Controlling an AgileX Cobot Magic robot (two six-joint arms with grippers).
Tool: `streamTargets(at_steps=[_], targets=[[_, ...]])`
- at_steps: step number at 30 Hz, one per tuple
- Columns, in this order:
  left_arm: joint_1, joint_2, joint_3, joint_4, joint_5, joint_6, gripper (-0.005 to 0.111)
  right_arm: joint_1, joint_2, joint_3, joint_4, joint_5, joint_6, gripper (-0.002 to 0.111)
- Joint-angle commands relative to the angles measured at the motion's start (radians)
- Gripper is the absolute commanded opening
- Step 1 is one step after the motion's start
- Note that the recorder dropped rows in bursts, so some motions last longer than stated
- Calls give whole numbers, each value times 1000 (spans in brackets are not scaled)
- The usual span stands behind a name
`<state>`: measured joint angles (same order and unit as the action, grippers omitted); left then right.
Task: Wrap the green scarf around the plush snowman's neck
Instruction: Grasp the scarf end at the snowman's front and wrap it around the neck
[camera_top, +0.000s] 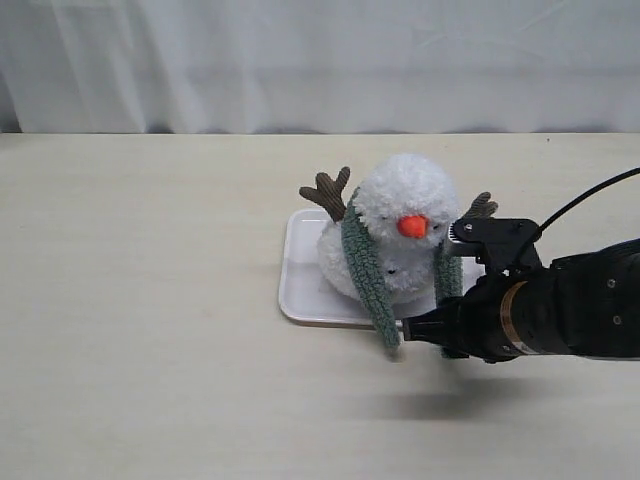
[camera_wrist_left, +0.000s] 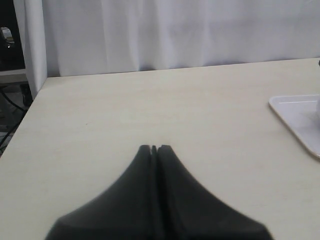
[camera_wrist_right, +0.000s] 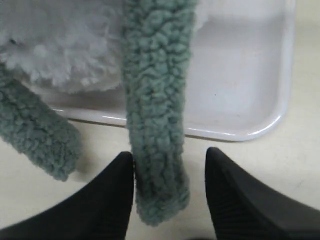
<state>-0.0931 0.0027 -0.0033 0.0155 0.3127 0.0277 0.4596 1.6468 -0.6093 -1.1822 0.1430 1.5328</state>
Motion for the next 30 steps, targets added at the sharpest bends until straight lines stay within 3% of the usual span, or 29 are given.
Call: streamTargets(at_steps=[1, 8, 30], targets=[[-6, -3, 3, -3, -8, -3, 0, -8, 43, -6, -15, -75, -29, 40], [-6, -3, 3, -3, -8, -3, 0, -8, 49, -13, -15, -225, -57, 4], [-6, -3, 3, -3, -8, -3, 0, -4, 106, -33, -10, -244, -108, 4]])
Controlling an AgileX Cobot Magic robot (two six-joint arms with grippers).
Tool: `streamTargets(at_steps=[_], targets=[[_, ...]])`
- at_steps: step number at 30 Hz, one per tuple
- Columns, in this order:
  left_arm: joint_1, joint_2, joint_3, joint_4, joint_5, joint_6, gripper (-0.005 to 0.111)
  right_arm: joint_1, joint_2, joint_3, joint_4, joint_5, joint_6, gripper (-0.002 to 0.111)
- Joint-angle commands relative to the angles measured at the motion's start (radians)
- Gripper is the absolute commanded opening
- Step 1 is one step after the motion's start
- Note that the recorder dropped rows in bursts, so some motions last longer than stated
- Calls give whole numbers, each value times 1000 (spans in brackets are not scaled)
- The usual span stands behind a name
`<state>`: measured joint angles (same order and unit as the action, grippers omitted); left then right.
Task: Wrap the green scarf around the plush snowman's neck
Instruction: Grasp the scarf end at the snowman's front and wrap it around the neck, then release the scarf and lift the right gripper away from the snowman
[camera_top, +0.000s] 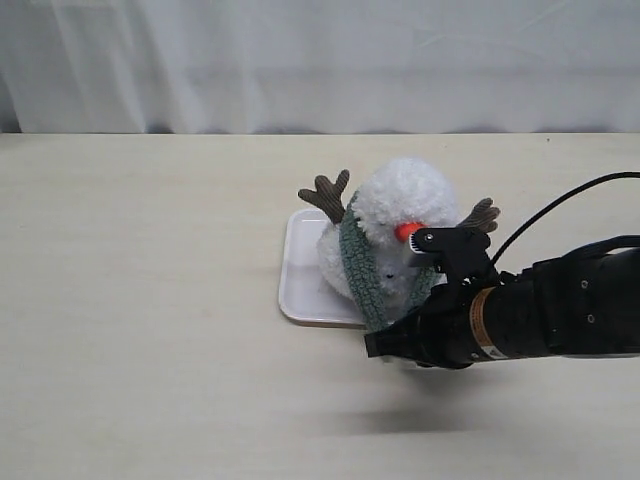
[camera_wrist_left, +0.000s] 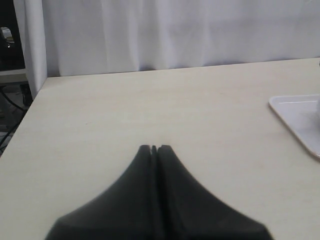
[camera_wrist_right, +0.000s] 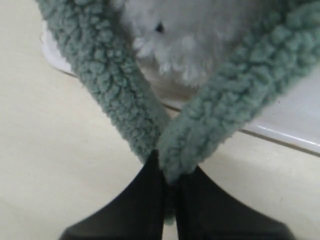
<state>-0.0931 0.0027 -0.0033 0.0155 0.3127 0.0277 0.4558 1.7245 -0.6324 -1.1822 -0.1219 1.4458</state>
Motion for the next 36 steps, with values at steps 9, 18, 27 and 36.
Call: streamTargets(at_steps=[9, 18, 27, 36], targets=[[-6, -3, 3, -3, -8, -3, 0, 0, 42, -19, -10, -8, -21, 5], [-6, -3, 3, -3, -8, -3, 0, 0, -80, -10, -10, -34, 11, 54], [-6, -3, 3, -3, -8, -3, 0, 0, -269, 8, -66, -689, 87, 54], [-6, -3, 3, -3, -8, -3, 0, 0, -414, 8, -90, -717, 83, 31]])
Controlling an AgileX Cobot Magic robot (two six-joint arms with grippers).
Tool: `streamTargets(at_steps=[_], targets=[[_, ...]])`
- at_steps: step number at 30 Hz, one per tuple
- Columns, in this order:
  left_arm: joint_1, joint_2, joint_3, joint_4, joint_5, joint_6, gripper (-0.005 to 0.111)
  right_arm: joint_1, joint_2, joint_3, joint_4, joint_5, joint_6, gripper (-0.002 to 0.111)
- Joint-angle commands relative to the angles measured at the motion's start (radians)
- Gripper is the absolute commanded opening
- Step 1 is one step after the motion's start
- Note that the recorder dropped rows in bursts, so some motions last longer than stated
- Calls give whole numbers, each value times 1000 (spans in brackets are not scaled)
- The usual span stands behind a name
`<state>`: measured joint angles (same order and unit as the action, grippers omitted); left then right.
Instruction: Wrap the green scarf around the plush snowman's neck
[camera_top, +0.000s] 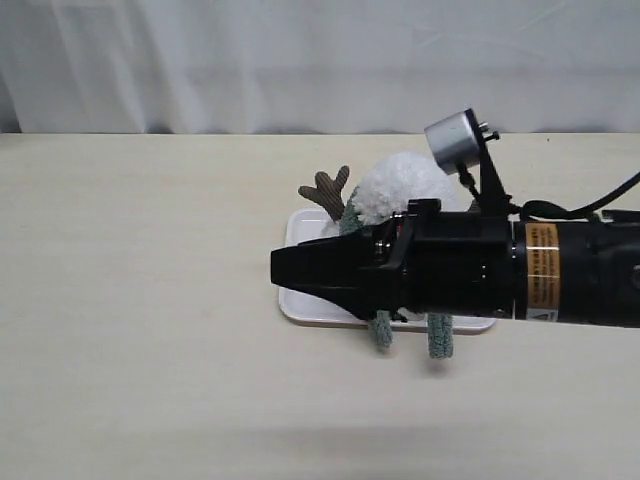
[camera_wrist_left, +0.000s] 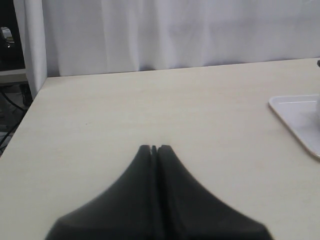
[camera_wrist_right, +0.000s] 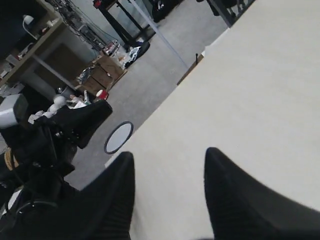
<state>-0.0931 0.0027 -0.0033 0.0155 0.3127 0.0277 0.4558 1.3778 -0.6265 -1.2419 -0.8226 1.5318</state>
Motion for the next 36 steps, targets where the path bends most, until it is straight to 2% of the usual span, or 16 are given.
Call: streamTargets(at_steps=[1, 5, 10, 21, 36], targets=[[-6, -3, 3, -3, -8, -3, 0, 0, -92, 2, -37, -16, -8, 28], [-6, -3, 3, -3, -8, -3, 0, 0, -189, 2, -84, -14, -38, 14], [-6, -3, 3, -3, -8, -3, 0, 0, -297, 2, -138, -4, -56, 4], [-6, -3, 3, -3, -8, -3, 0, 0, -541, 2, -241, 55, -56, 4], [-6, -3, 3, -3, -8, -3, 0, 0, -911, -2, -203, 65, -56, 4]])
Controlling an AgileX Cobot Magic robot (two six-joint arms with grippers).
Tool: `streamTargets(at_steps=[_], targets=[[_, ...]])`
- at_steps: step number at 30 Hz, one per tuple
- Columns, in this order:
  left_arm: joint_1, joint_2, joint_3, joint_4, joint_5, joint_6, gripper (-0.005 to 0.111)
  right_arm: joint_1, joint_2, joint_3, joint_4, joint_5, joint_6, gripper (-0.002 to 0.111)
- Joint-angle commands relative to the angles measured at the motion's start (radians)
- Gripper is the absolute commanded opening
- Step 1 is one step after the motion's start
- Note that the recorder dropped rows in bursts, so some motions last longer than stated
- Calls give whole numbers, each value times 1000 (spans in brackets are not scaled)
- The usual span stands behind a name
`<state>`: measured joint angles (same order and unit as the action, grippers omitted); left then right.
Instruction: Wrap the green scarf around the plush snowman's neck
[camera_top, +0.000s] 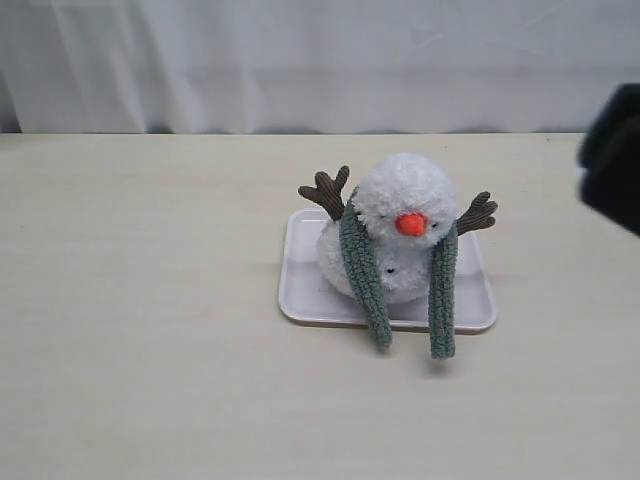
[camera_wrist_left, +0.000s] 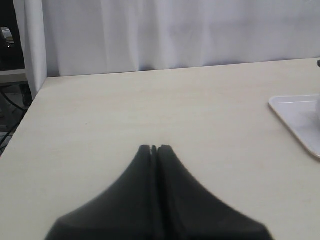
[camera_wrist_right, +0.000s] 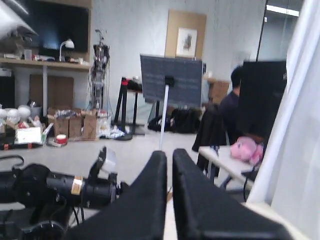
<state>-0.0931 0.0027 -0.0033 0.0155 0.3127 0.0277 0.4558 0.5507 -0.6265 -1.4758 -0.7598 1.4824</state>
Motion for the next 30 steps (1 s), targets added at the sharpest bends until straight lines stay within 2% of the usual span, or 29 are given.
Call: streamTargets(at_steps=[1, 13, 25, 28, 30], targets=[[-6, -3, 3, -3, -8, -3, 0, 0, -103, -2, 32, -2, -6, 4], [-6, -3, 3, -3, -8, -3, 0, 0, -292, -2, 32, -2, 2, 4], [-6, -3, 3, -3, -8, -3, 0, 0, -326, -2, 32, -2, 2, 4], [-6, -3, 3, -3, -8, -3, 0, 0, -326, -2, 133, 0, -2, 4], [-6, -3, 3, -3, -8, -3, 0, 0, -333, 0, 295, 0, -2, 4]])
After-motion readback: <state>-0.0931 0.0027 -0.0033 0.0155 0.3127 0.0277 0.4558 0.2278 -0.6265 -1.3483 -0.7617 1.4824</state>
